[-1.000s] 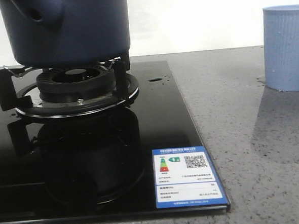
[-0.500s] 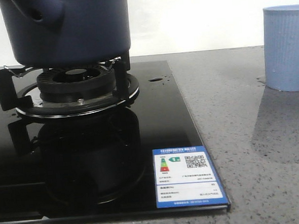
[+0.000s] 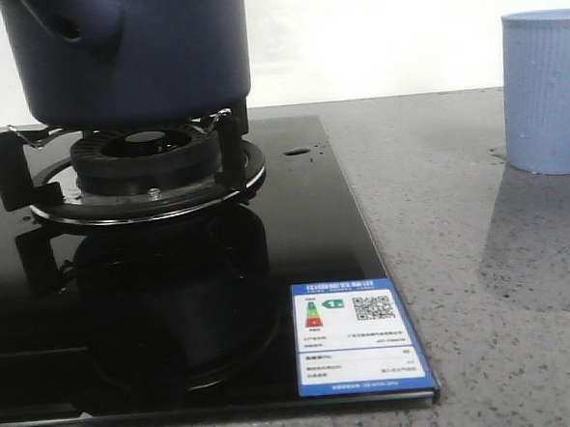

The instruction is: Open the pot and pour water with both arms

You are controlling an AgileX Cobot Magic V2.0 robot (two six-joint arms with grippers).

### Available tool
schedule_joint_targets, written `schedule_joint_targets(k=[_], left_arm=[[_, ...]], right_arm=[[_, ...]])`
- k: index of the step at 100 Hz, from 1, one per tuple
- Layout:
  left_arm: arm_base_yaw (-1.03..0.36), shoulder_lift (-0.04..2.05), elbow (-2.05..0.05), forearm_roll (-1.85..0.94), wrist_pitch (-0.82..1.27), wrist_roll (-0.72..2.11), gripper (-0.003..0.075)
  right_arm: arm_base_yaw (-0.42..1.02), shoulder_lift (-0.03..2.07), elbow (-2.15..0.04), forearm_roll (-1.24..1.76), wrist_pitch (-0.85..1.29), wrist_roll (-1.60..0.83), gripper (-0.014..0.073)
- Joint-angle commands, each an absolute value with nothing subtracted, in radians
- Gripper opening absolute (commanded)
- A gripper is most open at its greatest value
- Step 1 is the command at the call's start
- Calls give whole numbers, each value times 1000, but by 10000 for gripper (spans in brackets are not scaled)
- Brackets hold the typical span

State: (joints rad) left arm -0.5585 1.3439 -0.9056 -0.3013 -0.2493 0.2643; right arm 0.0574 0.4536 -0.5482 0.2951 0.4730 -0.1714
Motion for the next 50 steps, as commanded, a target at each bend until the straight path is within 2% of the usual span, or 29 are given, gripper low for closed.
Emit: schedule_joint_targets(k=[1, 50], left_arm=[[-564, 1320, -940, -292, -327, 268, 370], [-526, 1244, -940, -292, -348, 268, 370]], right_arm=[[53, 468, -587, 302, 406, -179, 471], [53, 468, -587, 302, 406, -179, 471]])
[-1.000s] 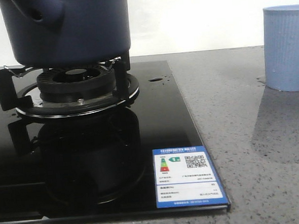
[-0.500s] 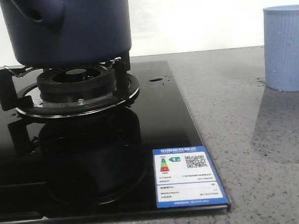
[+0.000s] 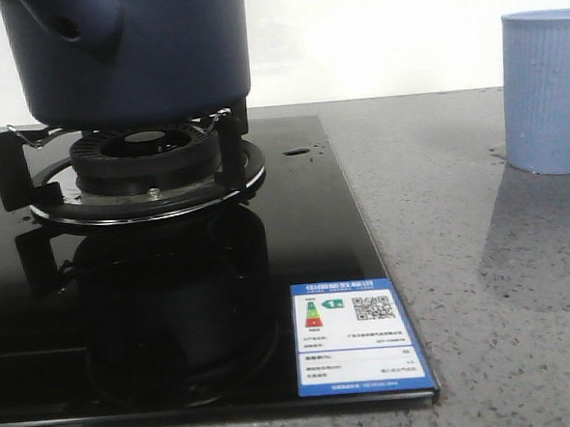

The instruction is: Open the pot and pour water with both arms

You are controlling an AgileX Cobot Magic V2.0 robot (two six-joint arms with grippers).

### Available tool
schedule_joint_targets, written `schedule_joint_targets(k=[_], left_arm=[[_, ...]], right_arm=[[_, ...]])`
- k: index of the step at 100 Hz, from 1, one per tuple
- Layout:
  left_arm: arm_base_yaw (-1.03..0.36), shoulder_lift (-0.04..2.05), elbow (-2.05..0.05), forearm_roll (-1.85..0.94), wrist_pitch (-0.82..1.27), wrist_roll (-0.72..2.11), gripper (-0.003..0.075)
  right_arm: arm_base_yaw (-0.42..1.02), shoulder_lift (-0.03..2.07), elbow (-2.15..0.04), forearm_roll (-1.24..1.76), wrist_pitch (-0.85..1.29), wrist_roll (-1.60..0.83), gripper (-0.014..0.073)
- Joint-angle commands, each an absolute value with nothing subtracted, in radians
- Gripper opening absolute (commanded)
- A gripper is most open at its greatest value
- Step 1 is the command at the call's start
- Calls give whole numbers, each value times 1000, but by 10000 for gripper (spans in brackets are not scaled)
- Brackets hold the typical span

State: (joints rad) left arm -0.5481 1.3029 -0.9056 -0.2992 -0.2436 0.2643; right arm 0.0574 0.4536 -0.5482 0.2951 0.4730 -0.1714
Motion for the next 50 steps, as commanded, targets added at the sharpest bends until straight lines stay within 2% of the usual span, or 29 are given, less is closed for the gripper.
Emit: schedule_joint_targets(k=[1, 50], left_arm=[[-523, 1239, -940, -292, -346, 268, 370], [-325, 1075, -940, -292, -230, 268, 370]], right_arm=[[53, 468, -587, 302, 406, -179, 471], [53, 479, -432, 302, 221, -179, 471]])
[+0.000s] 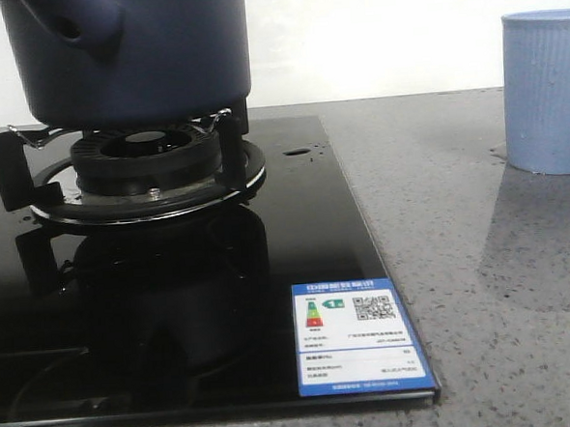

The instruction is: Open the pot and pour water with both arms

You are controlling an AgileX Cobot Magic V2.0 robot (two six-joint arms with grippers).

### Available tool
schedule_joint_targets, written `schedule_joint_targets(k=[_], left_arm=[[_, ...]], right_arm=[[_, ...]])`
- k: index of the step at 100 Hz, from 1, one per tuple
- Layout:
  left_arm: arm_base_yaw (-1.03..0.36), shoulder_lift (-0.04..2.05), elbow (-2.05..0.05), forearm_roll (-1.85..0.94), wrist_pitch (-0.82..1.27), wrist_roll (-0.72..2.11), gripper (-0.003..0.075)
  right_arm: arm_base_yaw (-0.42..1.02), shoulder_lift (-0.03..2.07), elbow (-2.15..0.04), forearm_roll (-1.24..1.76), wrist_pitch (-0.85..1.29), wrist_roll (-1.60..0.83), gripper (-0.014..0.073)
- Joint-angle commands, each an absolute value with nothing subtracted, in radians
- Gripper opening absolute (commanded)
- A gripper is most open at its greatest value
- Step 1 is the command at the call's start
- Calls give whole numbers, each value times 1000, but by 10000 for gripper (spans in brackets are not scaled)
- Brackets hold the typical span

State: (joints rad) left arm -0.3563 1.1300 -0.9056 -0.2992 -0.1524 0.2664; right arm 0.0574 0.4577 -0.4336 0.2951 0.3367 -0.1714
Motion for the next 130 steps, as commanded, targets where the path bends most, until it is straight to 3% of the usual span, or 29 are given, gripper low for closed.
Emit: schedule_joint_targets(k=[1, 34, 63, 92, 117, 130], left_arm=[[-319, 1073, -940, -292, -228, 268, 370], [-225, 1008, -940, -292, -199, 268, 370], [-215, 1000, -940, -292, -191, 268, 370], [-215, 1000, -940, -292, -191, 268, 371], [-215, 1000, -940, -292, -191, 268, 371], [-215, 1000, -940, -292, -191, 268, 371]], right_arm=[[53, 481, -430, 302, 214, -179, 471], [82, 620, -405, 302, 69, -179, 471], [201, 809, -405, 283, -130, -179, 471], [203, 1000, -405, 283, -305, -179, 472], [203, 1062, -405, 283, -334, -177, 585], [203, 1089, -405, 280, -341, -177, 591]])
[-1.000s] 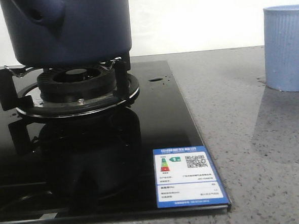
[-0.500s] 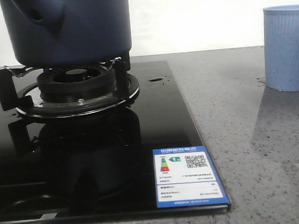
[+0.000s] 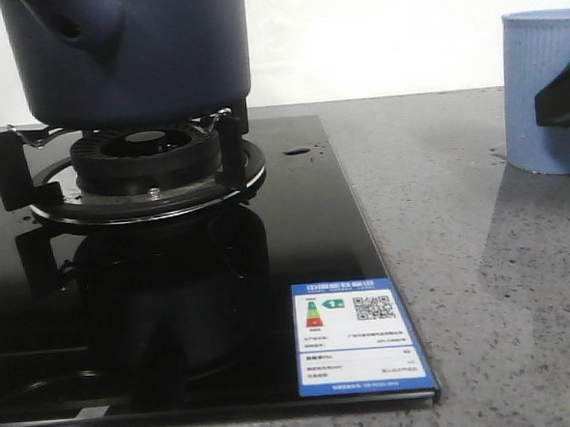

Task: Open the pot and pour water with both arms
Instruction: 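Close the right gripper on the light blue ribbed cup, then lift the cup with the right gripper and carry it toward the pot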

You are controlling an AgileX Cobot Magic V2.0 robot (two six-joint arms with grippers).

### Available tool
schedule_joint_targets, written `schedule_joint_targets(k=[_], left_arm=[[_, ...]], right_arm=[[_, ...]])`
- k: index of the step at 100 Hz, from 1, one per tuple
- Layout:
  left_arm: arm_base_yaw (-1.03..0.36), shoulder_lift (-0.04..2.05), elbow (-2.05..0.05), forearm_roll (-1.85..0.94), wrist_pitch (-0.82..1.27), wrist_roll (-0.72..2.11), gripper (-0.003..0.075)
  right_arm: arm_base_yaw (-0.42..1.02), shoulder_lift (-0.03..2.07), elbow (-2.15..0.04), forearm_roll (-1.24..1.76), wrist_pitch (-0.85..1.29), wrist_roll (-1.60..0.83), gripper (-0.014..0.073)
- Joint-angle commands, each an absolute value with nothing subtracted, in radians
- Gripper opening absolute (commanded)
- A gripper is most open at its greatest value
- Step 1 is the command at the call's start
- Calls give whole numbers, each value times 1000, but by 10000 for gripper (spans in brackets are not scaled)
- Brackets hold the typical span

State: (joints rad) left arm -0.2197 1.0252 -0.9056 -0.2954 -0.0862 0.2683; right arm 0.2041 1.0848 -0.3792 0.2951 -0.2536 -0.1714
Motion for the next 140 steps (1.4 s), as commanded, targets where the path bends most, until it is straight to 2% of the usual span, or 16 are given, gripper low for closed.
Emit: schedule_joint_targets(k=[1, 66, 140], left_arm=[[-215, 1000, -940, -292, -191, 268, 371], [-215, 1000, -940, -292, -191, 268, 371], [-215, 1000, -940, -292, -191, 268, 371]], right_arm=[[203, 1092, -405, 279, -343, -177, 591], [203, 1223, -407, 184, -545, -78, 589], [203, 1353, -409, 182, -727, -76, 588]])
